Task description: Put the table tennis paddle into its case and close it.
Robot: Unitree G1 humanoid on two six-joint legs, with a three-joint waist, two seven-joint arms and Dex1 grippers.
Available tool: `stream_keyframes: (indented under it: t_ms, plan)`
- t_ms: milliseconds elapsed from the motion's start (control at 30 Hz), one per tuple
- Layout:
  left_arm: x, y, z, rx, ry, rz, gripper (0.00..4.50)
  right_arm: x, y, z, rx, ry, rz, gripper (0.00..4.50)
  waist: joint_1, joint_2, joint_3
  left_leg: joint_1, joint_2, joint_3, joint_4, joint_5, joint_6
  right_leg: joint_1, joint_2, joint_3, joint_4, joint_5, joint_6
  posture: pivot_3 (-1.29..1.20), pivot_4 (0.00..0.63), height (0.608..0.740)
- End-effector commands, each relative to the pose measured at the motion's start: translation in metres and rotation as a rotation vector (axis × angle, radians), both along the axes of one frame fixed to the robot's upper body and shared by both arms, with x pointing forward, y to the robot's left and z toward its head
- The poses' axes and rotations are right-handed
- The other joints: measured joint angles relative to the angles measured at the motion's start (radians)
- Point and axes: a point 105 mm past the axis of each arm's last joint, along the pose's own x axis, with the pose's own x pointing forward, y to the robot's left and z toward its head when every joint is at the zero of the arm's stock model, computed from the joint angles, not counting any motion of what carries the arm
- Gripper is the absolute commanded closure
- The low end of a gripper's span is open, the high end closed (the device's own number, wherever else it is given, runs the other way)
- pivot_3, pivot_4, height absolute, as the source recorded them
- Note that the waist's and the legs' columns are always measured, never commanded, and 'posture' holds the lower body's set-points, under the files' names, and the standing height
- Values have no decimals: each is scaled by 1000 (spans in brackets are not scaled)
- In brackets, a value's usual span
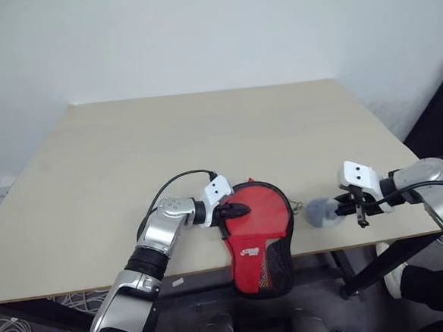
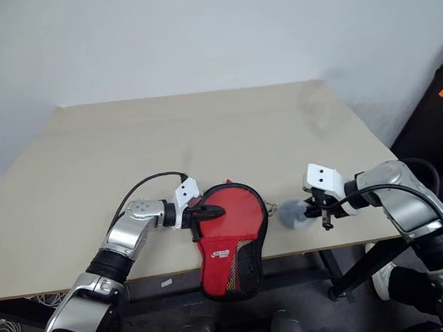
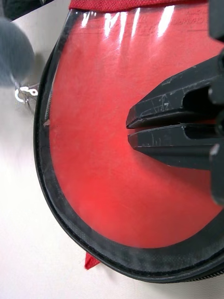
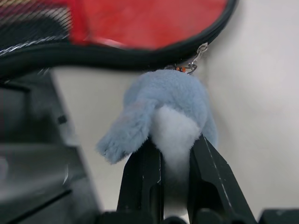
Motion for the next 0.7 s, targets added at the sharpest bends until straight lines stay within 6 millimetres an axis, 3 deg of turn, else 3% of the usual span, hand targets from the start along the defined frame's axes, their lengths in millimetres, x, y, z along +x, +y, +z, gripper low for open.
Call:
stream_keyframes:
  t_ms: [33, 200, 433, 700]
  plan:
    - [-2, 7, -13, 51, 48, 11, 4403, -12, -1, 21, 4, -30, 59, 4091, 1, 0, 0, 0, 0, 0, 0, 0, 0, 0, 0, 0, 0, 0, 0, 0, 0, 698]
    - [0, 6, -9, 44, 39, 5, 4403, -38, -6, 20, -20, 30, 117, 4091, 8, 0, 0, -1, 0, 0, 1, 0, 0, 0, 0, 0, 0, 0, 0, 0, 0, 698]
    - [3, 2, -5, 37, 34, -8, 4403, -78, 8, 19, 11, 110, 218, 4091, 30, 0, 0, -1, 0, 1, 3, -1, 1, 0, -1, 0, -1, 0, 0, 0, 0, 698]
    - [7, -2, -2, 34, 28, -19, 4403, -92, 21, 9, 24, 111, 235, 4091, 35, -1, 1, -2, 0, 1, 5, -2, 2, 1, -1, 0, -1, 0, 1, 0, 0, 698]
